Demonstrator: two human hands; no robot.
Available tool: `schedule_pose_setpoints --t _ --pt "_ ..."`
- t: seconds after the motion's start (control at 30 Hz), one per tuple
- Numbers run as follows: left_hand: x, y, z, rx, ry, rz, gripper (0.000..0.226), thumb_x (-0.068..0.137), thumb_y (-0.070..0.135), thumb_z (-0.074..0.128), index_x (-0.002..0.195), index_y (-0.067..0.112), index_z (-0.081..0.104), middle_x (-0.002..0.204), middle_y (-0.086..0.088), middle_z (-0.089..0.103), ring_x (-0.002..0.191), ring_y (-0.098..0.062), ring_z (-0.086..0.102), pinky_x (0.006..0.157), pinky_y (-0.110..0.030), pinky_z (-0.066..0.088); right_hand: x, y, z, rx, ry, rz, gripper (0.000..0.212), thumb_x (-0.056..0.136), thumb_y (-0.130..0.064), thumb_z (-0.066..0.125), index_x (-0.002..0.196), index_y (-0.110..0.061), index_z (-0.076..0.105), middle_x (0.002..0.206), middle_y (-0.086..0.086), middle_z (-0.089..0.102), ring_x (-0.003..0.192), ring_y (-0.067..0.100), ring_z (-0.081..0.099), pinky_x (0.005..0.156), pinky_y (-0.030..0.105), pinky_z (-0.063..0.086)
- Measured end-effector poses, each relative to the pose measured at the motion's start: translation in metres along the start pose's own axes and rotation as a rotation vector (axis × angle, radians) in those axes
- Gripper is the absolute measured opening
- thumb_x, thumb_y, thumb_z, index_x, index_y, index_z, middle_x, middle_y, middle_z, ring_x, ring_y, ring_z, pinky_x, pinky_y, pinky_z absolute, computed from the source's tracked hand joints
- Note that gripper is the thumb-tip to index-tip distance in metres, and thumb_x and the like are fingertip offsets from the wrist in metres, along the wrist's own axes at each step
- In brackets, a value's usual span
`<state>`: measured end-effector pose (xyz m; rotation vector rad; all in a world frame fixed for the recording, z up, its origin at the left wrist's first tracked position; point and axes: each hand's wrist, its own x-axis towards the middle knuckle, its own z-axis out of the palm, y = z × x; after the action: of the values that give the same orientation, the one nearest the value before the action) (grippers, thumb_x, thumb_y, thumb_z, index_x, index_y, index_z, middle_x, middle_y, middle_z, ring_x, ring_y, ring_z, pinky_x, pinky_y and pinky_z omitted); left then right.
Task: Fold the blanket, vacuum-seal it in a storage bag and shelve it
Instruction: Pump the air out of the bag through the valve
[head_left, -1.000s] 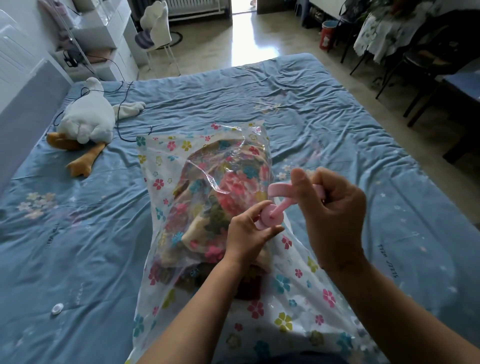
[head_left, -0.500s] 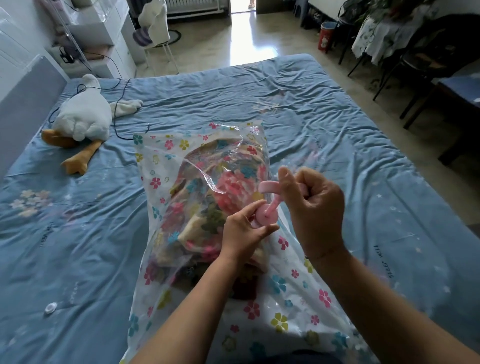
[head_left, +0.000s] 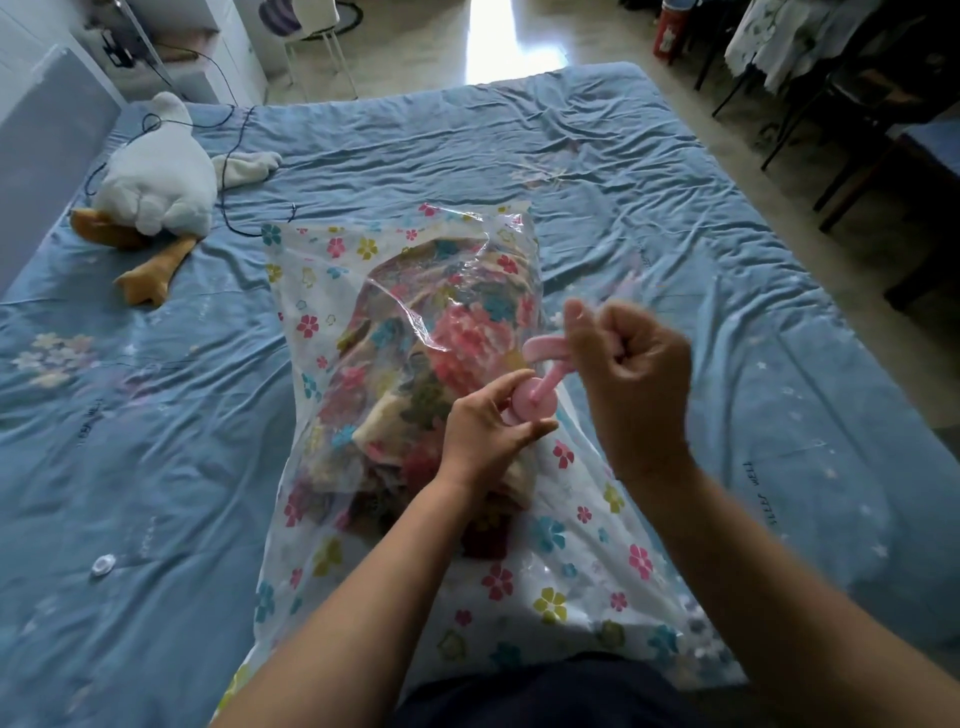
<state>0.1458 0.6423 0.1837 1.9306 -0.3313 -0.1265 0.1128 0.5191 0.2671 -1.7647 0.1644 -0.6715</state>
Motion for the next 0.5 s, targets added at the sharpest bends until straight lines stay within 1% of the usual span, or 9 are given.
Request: schedule_pose_setpoints --t 0.03,0.1,0.17,0.2,0.27,0.33,0.4,0.47,0.5 --pt "-0.001 -0.001 0.001 0.002 -0.008 0.005 0.057 0.066 0.019 0.087 0.12 0.014 0.067 0.111 0.009 0.069 0.095 0.001 0.066 0.089 -0.017 0.052 -0.006 0.016 0.001 -0.078 -0.055 0.07 0.06 0.087 -0.057 0.06 0.054 -0.015 0.031 0.049 0.017 0.053 0.05 0.033 0.056 0.05 0.045 0.041" --pt "-0.004 -0.005 0.004 0.001 -0.021 0.0 0.056 0.067 0.019 0.087 0.119 0.018 0.068 0.106 0.004 0.073 0.095 -0.005 0.069 0.088 -0.027 0.055 -0.02 0.045 0.001 -0.216 -0.182 0.248 0.061 0.078 -0.07 0.056 0.052 -0.021 0.032 0.047 -0.006 0.038 0.046 0.013 0.036 0.053 0.034 0.035" --pt "-0.006 -0.005 0.005 -0.022 -0.014 0.003 0.055 0.068 0.016 0.086 0.12 0.017 0.067 0.108 0.002 0.073 0.097 -0.004 0.068 0.089 -0.022 0.053 -0.023 0.051 0.001 -0.214 -0.229 0.357 0.056 0.071 -0.067 0.057 0.051 -0.02 0.034 0.046 -0.012 0.03 0.047 0.007 0.028 0.053 0.029 0.031" --pt "-0.005 -0.003 0.005 -0.034 -0.006 0.017 0.054 0.069 0.016 0.086 0.119 0.015 0.066 0.109 0.003 0.072 0.098 -0.004 0.067 0.089 -0.019 0.051 -0.019 0.045 0.0 -0.157 -0.213 0.351 0.055 0.071 -0.063 0.061 0.052 -0.018 0.035 0.045 -0.012 0.029 0.046 0.005 0.027 0.051 0.027 0.03" --pt "0.0 0.0 0.004 -0.034 -0.001 0.039 0.053 0.068 0.016 0.086 0.117 0.014 0.065 0.11 0.002 0.071 0.1 -0.007 0.067 0.09 -0.019 0.051 -0.006 0.02 0.0 0.001 -0.154 0.28 0.066 0.074 -0.06 0.07 0.053 -0.007 0.037 0.046 -0.003 0.04 0.046 0.01 0.029 0.05 0.028 0.029" --pt "0.004 0.001 0.004 -0.028 0.007 0.04 0.054 0.066 0.014 0.087 0.114 0.014 0.064 0.105 0.001 0.071 0.096 -0.012 0.068 0.088 -0.025 0.053 0.007 -0.005 0.001 0.167 -0.117 0.179 0.071 0.079 -0.053 0.07 0.059 0.007 0.036 0.06 0.029 0.059 0.046 0.033 0.035 0.051 0.037 0.031" --pt "0.005 0.0 0.005 -0.028 0.012 0.043 0.053 0.066 0.014 0.087 0.114 0.014 0.064 0.104 0.002 0.071 0.095 -0.013 0.067 0.088 -0.026 0.053 0.013 -0.015 0.0 0.253 -0.07 0.108 0.062 0.084 -0.043 0.069 0.058 0.0 0.033 0.07 0.048 0.051 0.05 0.052 0.047 0.052 0.049 0.035" --pt "0.004 -0.002 0.007 -0.033 0.01 0.046 0.054 0.065 0.014 0.087 0.114 0.015 0.064 0.104 0.003 0.072 0.095 -0.012 0.067 0.088 -0.026 0.053 0.007 -0.005 0.001 0.172 -0.052 0.098 0.057 0.086 -0.042 0.068 0.056 -0.011 0.031 0.068 0.047 0.051 0.054 0.058 0.05 0.053 0.057 0.039" --pt "0.003 -0.002 0.007 -0.039 0.006 0.046 0.054 0.065 0.015 0.087 0.114 0.016 0.065 0.103 0.003 0.072 0.094 -0.011 0.068 0.086 -0.025 0.053 0.001 0.008 0.001 0.099 -0.063 0.119 0.058 0.086 -0.045 0.068 0.055 -0.014 0.03 0.064 0.039 0.056 0.054 0.052 0.054 0.052 0.054 0.04"
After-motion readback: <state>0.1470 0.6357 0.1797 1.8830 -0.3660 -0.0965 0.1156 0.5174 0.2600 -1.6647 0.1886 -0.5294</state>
